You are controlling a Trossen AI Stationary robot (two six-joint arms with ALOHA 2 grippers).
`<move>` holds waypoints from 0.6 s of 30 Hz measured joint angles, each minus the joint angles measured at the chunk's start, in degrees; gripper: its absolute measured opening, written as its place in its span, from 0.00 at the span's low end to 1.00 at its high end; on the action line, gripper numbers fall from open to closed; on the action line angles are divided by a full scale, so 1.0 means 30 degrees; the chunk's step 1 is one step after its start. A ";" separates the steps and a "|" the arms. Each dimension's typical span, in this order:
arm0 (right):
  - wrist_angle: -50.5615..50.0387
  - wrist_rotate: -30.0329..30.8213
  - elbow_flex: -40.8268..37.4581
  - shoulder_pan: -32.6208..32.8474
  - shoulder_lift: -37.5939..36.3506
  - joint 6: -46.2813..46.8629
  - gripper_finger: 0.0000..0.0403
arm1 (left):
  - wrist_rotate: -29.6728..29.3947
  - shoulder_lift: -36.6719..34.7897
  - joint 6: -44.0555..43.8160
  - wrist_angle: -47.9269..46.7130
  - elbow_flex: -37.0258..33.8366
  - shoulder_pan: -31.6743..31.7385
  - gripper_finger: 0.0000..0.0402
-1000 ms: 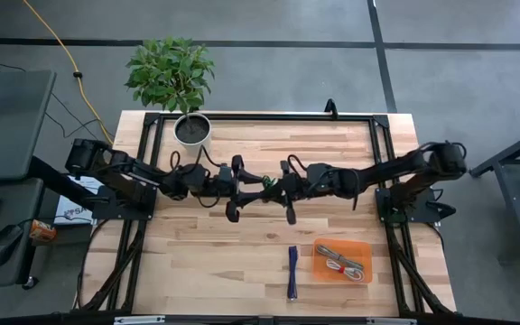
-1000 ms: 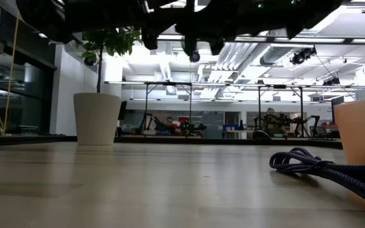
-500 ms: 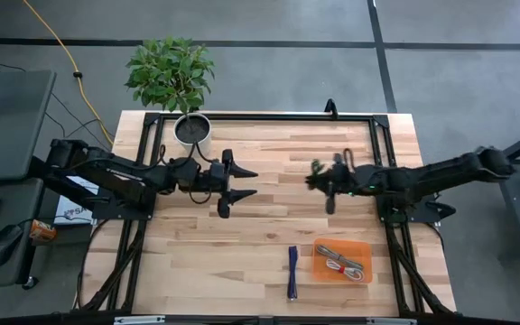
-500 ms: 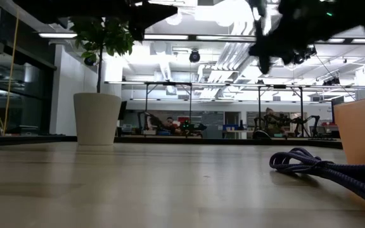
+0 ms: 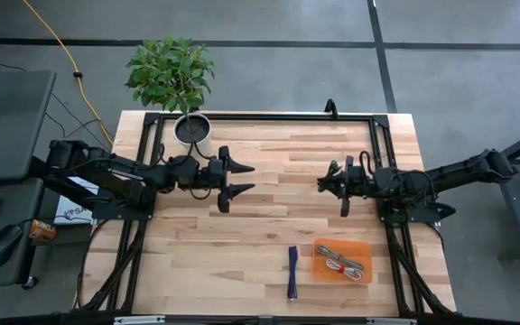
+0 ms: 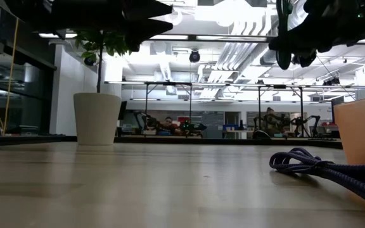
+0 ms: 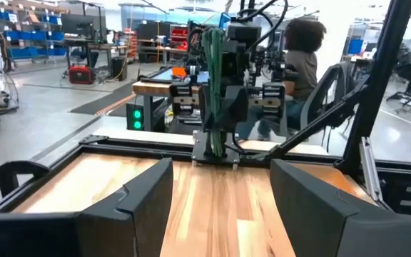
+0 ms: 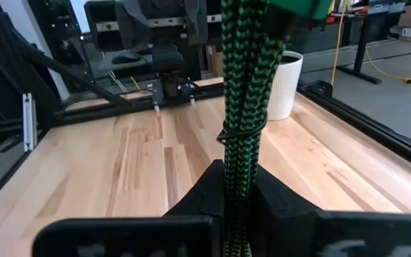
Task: Pick and place USB-C Cables
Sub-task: Put the green charger cable into the orange bin
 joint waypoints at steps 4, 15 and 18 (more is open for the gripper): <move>0.0073 -0.0007 0.0000 0.0000 0.0105 -0.0052 0.02 | -0.0007 0.0000 0.0043 0.0023 -0.0008 -0.0005 0.54; 0.0103 -0.0029 0.0036 0.0000 0.0112 -0.0052 0.02 | -0.0007 0.0000 0.0041 0.0030 -0.0003 -0.0007 0.54; 0.0103 -0.0036 0.0036 0.0000 0.0112 -0.0050 0.02 | -0.0007 0.0000 -0.0444 -0.0031 -0.0008 -0.0007 0.54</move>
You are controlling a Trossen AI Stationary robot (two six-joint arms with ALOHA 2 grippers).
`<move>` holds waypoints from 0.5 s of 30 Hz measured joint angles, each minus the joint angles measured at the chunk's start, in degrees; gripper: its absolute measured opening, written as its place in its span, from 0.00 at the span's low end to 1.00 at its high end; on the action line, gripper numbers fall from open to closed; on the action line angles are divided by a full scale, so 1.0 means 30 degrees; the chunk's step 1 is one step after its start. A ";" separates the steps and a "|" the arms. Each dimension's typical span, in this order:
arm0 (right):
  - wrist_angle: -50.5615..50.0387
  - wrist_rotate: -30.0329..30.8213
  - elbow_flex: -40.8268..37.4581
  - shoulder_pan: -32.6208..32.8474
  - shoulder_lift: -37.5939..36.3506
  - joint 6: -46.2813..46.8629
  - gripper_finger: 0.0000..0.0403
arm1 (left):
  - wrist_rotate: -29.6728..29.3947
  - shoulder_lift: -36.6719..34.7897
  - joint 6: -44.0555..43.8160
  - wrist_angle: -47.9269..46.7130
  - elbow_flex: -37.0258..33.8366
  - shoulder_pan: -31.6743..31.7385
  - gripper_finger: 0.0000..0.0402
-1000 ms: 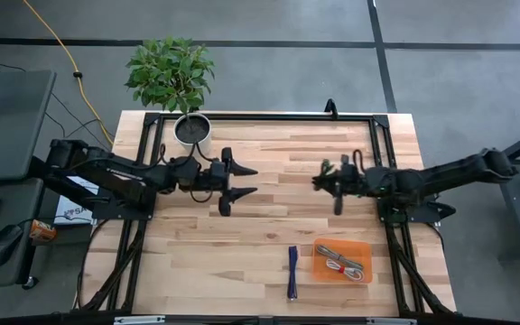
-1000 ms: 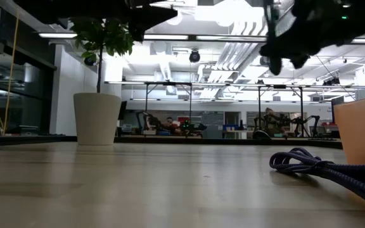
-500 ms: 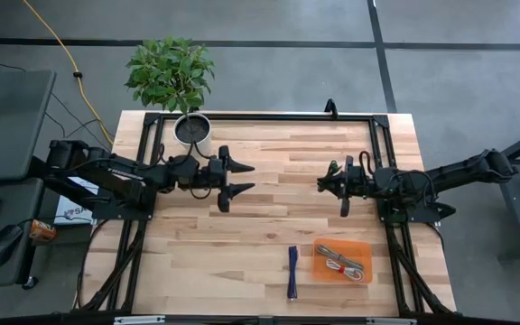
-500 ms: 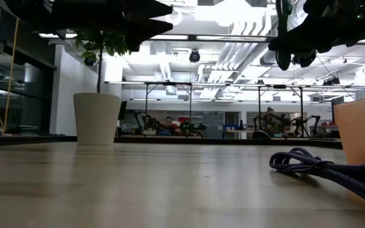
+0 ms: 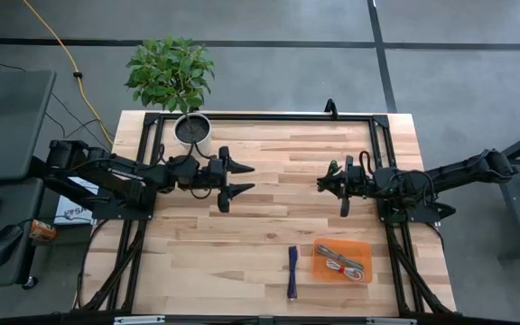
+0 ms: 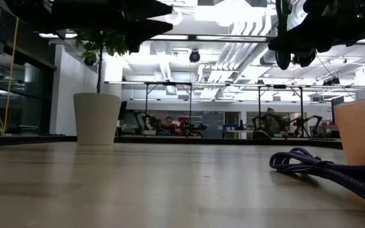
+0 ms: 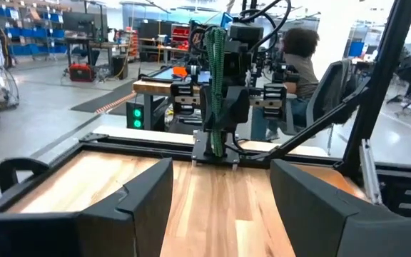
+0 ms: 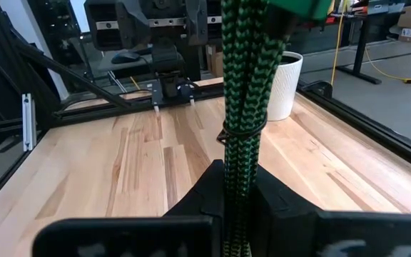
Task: Pick and place USB-C Cables
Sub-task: Put the green charger cable into the orange bin
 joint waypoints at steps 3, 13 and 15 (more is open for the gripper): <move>0.0019 0.0000 0.0007 0.0000 0.0000 -0.0004 0.02 | -0.0050 0.0000 -0.0443 -0.0189 0.0000 0.0007 0.52; 0.0000 -0.0313 0.0029 0.0000 0.0000 -0.0004 0.02 | 0.1745 -0.0659 0.0135 -0.2148 -0.0048 0.0952 0.03; -0.0022 -0.0313 0.0029 0.0000 0.0000 -0.0004 0.02 | 0.1837 -0.1180 0.0144 -0.2365 -0.0363 0.1499 0.03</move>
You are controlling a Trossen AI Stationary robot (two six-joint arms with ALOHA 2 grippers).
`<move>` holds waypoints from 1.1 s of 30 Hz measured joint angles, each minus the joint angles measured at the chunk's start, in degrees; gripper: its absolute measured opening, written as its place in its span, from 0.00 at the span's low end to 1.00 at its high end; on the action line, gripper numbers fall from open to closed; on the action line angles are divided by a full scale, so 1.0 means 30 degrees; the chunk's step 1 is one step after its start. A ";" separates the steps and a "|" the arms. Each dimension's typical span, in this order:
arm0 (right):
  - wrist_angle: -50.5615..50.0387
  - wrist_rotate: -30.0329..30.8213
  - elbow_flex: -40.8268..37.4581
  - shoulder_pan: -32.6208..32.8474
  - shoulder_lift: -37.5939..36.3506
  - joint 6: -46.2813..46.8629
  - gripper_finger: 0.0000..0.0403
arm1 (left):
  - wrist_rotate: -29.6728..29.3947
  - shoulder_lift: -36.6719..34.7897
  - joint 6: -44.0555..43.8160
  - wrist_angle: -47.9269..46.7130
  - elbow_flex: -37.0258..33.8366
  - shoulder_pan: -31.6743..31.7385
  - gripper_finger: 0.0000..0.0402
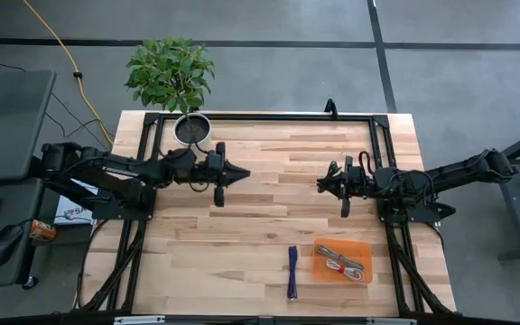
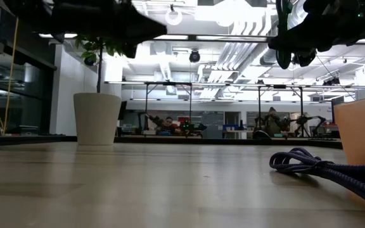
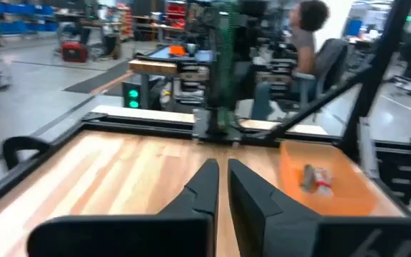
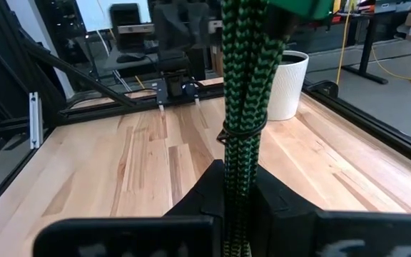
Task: Pick and place USB-C Cables
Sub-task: Put the green charger cable into the orange bin
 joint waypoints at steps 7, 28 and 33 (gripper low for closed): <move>-0.0027 -0.0197 0.0007 0.0000 0.0000 0.0000 0.02 | 0.1203 -0.3770 -0.0024 0.0939 -0.3188 0.1617 0.00; -0.0007 -0.0692 0.0007 -0.0001 0.0007 0.0005 0.02 | 0.1119 -1.0375 -0.0202 -0.1085 -0.5217 0.1080 0.00; 0.0027 -0.1916 0.0009 0.0179 0.0130 0.1298 0.02 | 0.1027 -1.0375 -0.0153 -0.1075 -0.5217 0.1080 0.00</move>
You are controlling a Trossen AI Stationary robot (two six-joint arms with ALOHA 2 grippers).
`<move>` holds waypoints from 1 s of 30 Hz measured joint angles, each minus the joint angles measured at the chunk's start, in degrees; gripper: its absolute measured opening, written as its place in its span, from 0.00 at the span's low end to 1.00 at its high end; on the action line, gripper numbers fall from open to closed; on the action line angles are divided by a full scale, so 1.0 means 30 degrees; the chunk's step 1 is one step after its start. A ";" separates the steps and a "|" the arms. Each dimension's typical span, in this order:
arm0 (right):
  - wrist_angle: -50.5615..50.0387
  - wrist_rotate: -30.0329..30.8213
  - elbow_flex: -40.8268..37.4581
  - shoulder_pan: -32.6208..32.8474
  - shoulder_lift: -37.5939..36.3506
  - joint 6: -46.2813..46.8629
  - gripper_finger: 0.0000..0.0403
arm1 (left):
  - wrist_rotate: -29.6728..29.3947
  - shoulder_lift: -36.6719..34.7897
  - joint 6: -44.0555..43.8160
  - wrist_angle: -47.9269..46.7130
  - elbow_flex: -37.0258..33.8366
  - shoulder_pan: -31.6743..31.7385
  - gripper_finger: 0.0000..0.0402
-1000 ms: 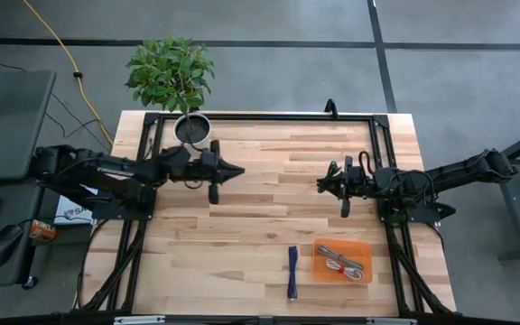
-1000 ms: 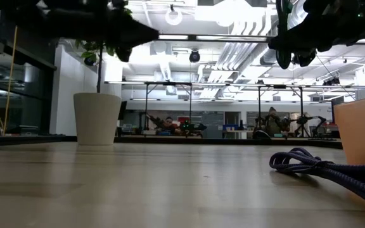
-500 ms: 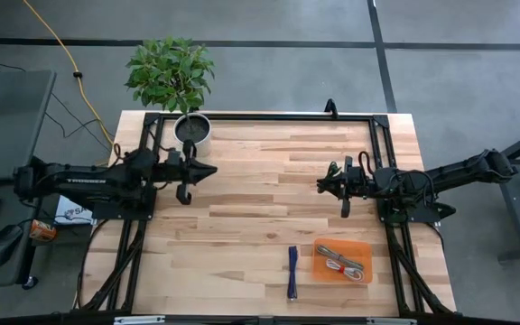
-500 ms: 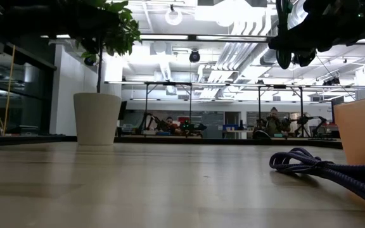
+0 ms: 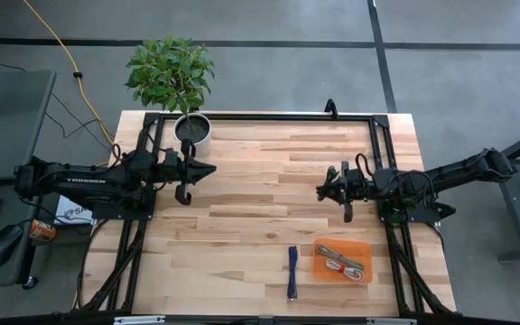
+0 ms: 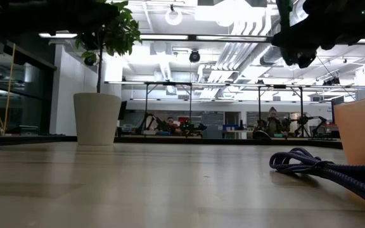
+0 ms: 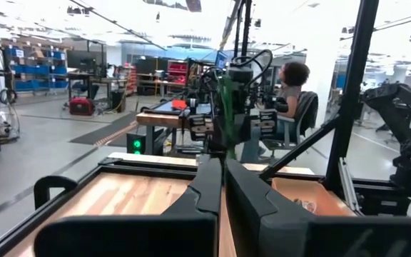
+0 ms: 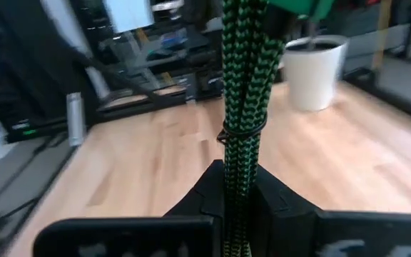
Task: Pick and place USB-C Cables
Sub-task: Put the green charger cable into the orange bin
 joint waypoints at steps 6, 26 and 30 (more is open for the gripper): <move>-0.2977 0.0122 0.1426 0.1829 0.1067 0.1850 0.02 | -0.0161 0.0007 0.0000 0.0069 0.0000 0.0000 0.00; -2.4165 -0.2667 1.4603 0.9830 1.3156 1.6610 0.02 | -0.0219 0.0007 -0.0088 0.0069 0.0000 0.0000 0.00; -2.4092 -0.3932 1.4686 1.0776 1.4308 1.9498 0.02 | -0.0219 0.0015 -0.0471 0.0055 0.0000 0.0000 0.00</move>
